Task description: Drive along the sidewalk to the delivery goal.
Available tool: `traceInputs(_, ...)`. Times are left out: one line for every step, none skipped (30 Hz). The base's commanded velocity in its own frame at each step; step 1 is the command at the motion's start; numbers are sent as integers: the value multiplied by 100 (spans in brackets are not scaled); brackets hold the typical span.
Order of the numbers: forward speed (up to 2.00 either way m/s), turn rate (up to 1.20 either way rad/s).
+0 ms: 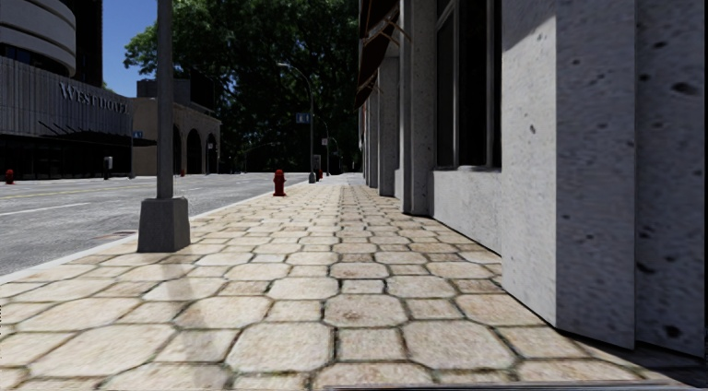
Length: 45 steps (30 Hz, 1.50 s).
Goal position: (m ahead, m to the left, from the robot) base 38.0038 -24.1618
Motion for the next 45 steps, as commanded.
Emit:
traceInputs(200, 49)
traceInputs(200, 66)
traceInputs(200, 79)
traceInputs(200, 82)
traceInputs(200, 41)
traceInputs(200, 41)
traceInputs(200, 3)
traceInputs(200, 0)
traceInputs(200, 0)
traceInputs(200, 0)
traceInputs(200, 0)
traceInputs(200, 0)
traceInputs(200, 0)
traceInputs(200, 0)
traceInputs(200, 0)
traceInputs(200, 0)
traceInputs(200, 0)
traceInputs(200, 0)
traceInputs(200, 0)
traceInputs(200, 0)
traceInputs(200, 0)
traceInputs(200, 0)
traceInputs(200, 0)
traceInputs(200, 0)
traceInputs(200, 0)
traceInputs(200, 0)
traceInputs(200, 0)
traceInputs(200, 0)
traceInputs(200, 0)
traceInputs(200, 0)
traceInputs(200, 0)
traceInputs(200, 0)
traceInputs(200, 0)
traceInputs(200, 0)
traceInputs(200, 0)
traceInputs(200, 0)
traceInputs(200, 0)
traceInputs(200, 0)
traceInputs(200, 0)
traceInputs(200, 0)
traceInputs(200, 0)
traceInputs(200, 0)
traceInputs(200, 0)
traceInputs(200, 0)
traceInputs(200, 0)
